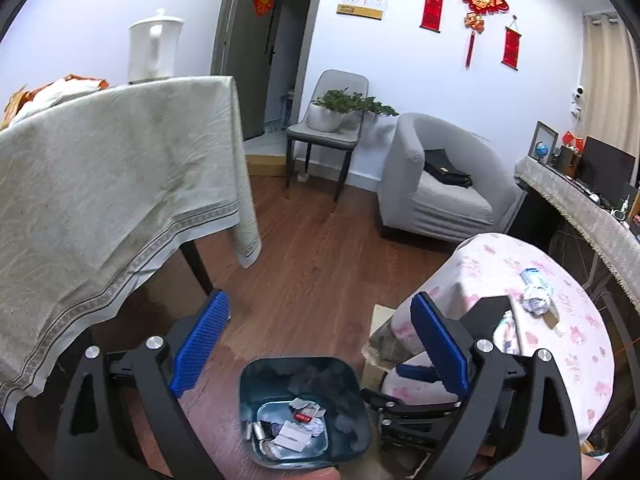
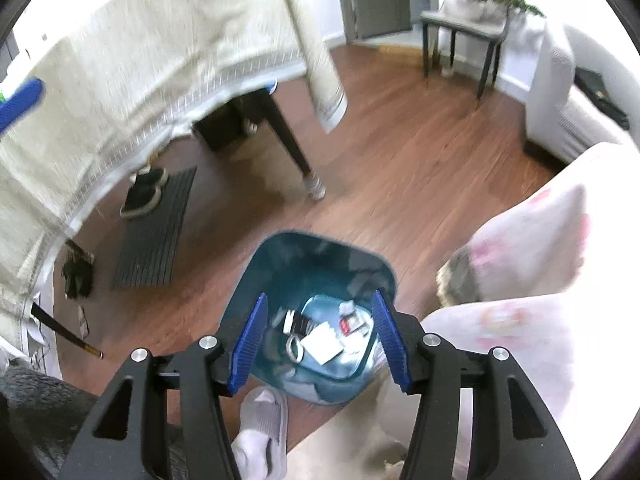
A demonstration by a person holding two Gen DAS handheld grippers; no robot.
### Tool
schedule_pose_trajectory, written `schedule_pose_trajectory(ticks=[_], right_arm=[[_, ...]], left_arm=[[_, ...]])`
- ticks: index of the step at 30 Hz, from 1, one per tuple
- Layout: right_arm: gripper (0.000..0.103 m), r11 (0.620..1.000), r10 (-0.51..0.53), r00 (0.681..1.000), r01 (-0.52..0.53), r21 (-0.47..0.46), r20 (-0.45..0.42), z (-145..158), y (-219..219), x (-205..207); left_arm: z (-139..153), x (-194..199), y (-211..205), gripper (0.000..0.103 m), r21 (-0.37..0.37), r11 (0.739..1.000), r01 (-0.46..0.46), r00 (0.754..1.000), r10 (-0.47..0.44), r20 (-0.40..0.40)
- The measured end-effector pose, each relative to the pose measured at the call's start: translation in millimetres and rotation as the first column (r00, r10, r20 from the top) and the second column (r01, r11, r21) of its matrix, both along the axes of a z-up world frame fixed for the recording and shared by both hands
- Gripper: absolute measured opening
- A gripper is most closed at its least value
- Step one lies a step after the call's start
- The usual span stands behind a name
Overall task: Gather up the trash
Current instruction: 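Open the right tool over the teal bin to drop the white box, then move both open tools from the bin back over the pink table toward the remaining trash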
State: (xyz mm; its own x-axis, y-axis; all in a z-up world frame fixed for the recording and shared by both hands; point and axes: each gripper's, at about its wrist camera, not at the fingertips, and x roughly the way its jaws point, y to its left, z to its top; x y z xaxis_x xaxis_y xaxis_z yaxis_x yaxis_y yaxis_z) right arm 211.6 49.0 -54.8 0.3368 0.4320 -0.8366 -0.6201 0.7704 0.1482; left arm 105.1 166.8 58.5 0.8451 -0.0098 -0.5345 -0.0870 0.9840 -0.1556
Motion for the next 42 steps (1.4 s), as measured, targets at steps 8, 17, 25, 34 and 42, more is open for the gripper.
schedule_pose_trajectory(ticks=[8, 17, 25, 34, 42], right_arm=[[0.060, 0.996, -0.078, 0.989, 0.071, 0.057, 0.124, 55.7, -58.4, 1.7], [0.060, 0.981, -0.187, 0.966, 0.176, 0.075, 0.176, 74.6, -126.8, 9.3], [0.060, 0.964, -0.267, 0.940, 0.256, 0.076, 0.215, 82.7, -178.8, 8.9], [0.063, 0.939, -0.344, 0.907, 0.338, 0.067, 0.243, 86.7, -231.2, 11.5], [0.066, 0.923, -0.382, 0.895, 0.381, 0.050, 0.230, 81.0, -262.9, 9.7]], left_arm=[[9.5, 15.2, -44.6, 0.094, 0.014, 0.998, 0.068, 0.997, -0.069, 0.026], [11.9, 36.5, -95.6, 0.094, 0.025, 0.989, 0.145, 0.989, -0.146, 0.033], [5.7, 55.0, -137.4, 0.094, 0.015, 0.978, 0.206, 0.978, -0.206, 0.021], [-9.4, 76.6, -176.8, 0.094, -0.002, 0.964, 0.265, 0.964, -0.265, -0.015], [-29.9, 95.3, -203.8, 0.094, -0.034, 0.953, 0.300, 0.951, -0.302, -0.068]])
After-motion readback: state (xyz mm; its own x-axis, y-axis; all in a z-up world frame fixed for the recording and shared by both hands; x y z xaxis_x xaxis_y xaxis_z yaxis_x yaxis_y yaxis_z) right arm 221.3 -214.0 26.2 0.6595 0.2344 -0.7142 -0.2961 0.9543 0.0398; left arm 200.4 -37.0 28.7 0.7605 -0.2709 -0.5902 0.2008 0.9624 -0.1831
